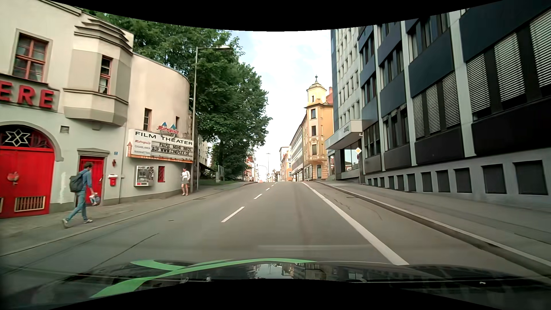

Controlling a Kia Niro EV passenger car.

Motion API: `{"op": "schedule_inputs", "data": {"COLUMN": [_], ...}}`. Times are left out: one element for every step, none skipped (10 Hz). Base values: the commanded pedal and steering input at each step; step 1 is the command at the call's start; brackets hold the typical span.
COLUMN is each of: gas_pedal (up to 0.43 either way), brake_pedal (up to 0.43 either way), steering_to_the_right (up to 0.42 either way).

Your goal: Follow the waypoints while adhering to traffic rules and regulations

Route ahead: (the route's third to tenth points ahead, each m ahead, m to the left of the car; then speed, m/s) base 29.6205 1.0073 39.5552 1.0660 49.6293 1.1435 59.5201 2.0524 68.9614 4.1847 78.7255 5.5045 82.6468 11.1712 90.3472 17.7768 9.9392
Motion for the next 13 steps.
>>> {"op": "schedule_inputs", "data": {"gas_pedal": [0.189, 0.189, 0.189, 0.189, 0.177, 0.177, 0.177, 0.177, 0.177, 0.177, 0.177, 0.177, 0.177], "brake_pedal": [0.0, 0.0, 0.0, 0.0, 0.0, 0.0, 0.0, 0.0, 0.0, 0.0, 0.0, 0.0, 0.0], "steering_to_the_right": [-0.002, -0.002, -0.002, -0.001, -0.001, 0.0, 0.003, 0.004, 0.004, 0.004, 0.003, 0.002, 0.002]}}
